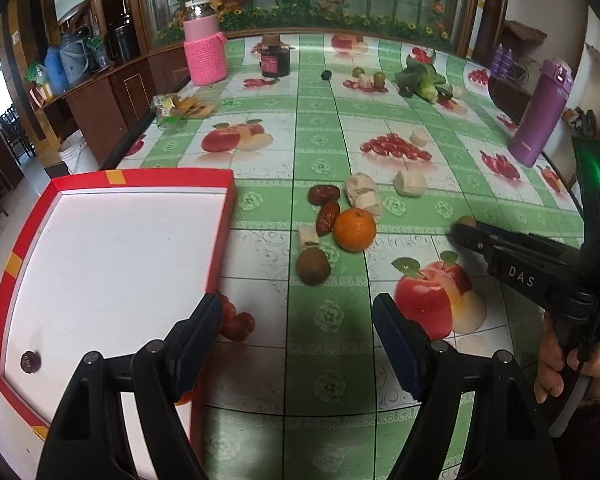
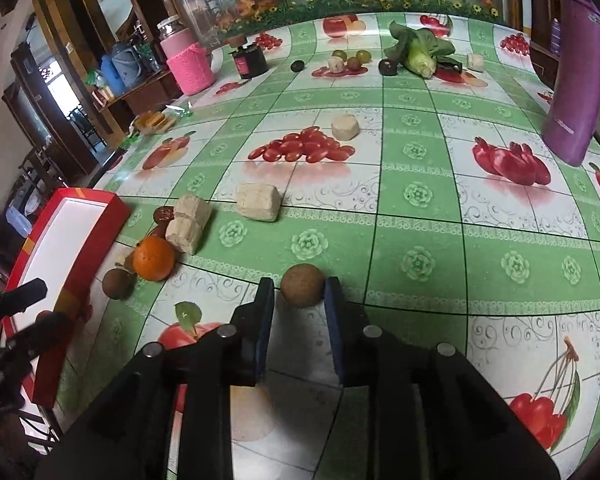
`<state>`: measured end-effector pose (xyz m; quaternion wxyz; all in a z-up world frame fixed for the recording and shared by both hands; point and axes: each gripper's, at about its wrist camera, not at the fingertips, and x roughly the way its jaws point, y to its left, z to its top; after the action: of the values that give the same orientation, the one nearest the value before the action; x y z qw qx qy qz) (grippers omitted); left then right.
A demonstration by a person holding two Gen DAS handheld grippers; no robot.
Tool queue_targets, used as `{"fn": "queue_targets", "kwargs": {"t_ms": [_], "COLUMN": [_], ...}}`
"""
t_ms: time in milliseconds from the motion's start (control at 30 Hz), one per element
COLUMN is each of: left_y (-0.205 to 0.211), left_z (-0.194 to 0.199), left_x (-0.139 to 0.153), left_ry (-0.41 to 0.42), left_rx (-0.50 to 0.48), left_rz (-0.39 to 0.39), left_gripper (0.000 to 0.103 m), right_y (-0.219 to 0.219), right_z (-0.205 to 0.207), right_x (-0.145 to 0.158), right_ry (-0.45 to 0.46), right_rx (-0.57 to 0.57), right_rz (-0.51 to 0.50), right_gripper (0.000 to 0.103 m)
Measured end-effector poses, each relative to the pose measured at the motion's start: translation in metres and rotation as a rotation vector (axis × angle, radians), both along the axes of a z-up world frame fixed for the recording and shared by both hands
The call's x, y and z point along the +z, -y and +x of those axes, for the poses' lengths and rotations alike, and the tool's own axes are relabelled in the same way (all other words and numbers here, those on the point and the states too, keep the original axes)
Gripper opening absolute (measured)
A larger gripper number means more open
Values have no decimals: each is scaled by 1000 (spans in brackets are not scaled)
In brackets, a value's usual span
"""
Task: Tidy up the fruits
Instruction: 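Grasp a brown round fruit with the right tool while the left tool approaches another, then carry the brown fruits in both tools over the red tray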
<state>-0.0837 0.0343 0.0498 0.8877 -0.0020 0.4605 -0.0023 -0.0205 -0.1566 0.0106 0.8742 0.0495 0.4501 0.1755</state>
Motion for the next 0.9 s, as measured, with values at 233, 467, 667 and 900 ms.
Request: {"fn": "queue_targets", "kwargs": {"t_ms": [233,467,667,900], "left_y": [1,-9,-13,-8], "left_z": [15,24,26,36], "left_x": [-15,-30,-31,-30], "left_ry": [-23,-55,-27,-15], "left_rx": [2,29,28,33], "left_rz": [-36,-86,-106,-117], "left_gripper": [77,71,60,48], "right_y": [-3,2,4,3], "right_z": [2,2,-1,-2], "right_x": [-2,-2,0,1], "right_ry": [34,36,44,50], "right_rx": [-9,-20,-26,-27], "right_rz": [-44,-17,28,23], "right_gripper": [28,25,25,25]}}
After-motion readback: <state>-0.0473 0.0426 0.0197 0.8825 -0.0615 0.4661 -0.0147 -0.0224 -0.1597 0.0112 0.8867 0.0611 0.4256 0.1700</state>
